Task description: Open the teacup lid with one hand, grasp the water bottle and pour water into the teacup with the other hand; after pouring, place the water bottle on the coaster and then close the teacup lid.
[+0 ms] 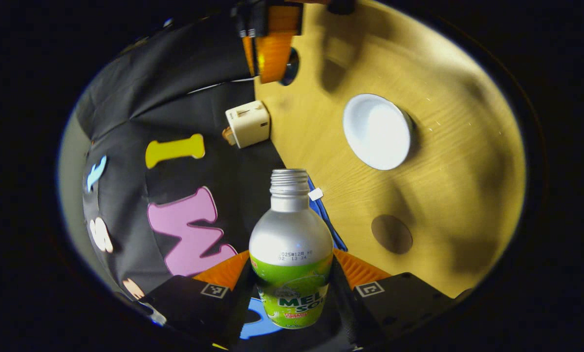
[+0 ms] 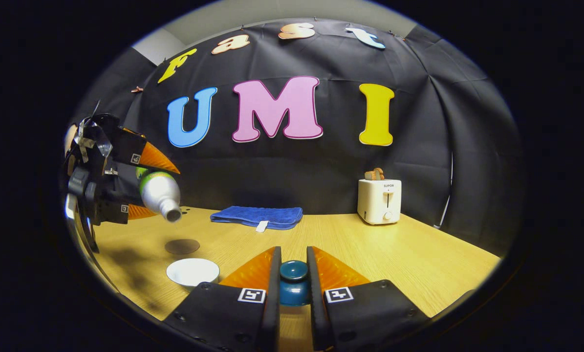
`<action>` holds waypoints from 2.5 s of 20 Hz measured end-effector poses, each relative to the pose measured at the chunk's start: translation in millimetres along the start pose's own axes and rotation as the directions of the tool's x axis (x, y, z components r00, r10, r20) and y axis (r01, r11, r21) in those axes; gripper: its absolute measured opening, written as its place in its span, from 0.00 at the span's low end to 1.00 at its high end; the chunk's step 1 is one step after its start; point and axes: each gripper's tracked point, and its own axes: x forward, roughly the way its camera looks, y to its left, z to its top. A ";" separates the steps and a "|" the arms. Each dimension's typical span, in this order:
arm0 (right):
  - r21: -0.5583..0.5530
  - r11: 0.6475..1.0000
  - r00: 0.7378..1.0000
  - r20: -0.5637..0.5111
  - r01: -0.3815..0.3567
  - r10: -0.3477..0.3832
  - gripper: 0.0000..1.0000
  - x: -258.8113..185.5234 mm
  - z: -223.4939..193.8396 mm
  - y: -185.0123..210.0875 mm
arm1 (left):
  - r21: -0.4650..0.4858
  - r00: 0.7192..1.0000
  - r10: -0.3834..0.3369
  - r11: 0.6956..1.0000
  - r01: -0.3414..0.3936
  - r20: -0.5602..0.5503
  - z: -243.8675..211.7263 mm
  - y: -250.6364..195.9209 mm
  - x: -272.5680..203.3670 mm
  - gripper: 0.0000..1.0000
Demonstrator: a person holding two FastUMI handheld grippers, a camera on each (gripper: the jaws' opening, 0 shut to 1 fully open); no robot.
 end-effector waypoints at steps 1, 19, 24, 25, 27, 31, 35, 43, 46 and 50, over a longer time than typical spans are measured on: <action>0.000 1.000 1.000 0.000 0.000 0.000 0.30 -0.1 0.0 0.1 | -0.098 1.000 0.001 0.995 -0.001 0.002 -2.3 -0.5 -2.7 0.79; 0.000 0.999 0.999 0.001 0.040 -0.040 0.30 -0.4 -0.2 -3.6 | -0.953 0.978 0.192 -0.303 -0.015 -0.076 -80.5 -26.6 31.3 0.79; 0.000 0.999 0.999 0.002 0.041 -0.041 0.30 -0.2 -0.4 -3.7 | -0.946 0.973 0.222 -0.323 0.020 -0.056 -76.9 -34.9 54.8 0.80; 0.000 0.999 0.999 0.002 0.041 -0.041 0.30 -0.2 -0.1 -3.7 | -0.944 0.974 0.219 -0.330 0.024 -0.052 -74.3 -38.2 59.8 0.80; 0.000 0.999 0.999 0.002 0.041 -0.041 0.30 -0.4 -0.1 -3.6 | -0.941 0.978 0.203 -0.337 0.030 -0.042 -71.0 -46.5 68.7 0.81; 0.000 0.999 0.999 0.002 0.041 -0.041 0.30 -0.1 -0.5 -4.5 | -0.949 0.978 0.205 -0.313 0.040 -0.027 -66.6 -47.3 71.7 0.82; 0.000 0.999 0.999 0.002 0.041 -0.041 0.30 -0.3 -0.5 -4.4 | -0.954 0.981 0.195 -0.297 0.048 -0.011 -61.9 -44.1 60.8 0.94; -0.001 0.999 0.999 0.003 0.040 -0.040 0.30 -0.1 -0.4 -4.6 | -0.942 0.982 0.189 -0.325 0.085 0.023 -47.4 -54.8 -8.9 0.97; -0.001 0.999 0.999 0.002 0.039 -0.039 0.30 -0.3 0.1 -4.9 | -0.945 0.983 0.183 -0.323 0.049 -0.012 -49.8 -72.0 -37.5 0.98; -0.001 0.998 0.998 -0.001 0.060 -0.060 0.29 0.6 -1.7 -7.7 | -0.936 0.981 0.183 -0.353 0.006 -0.063 -53.3 -83.9 -63.7 0.96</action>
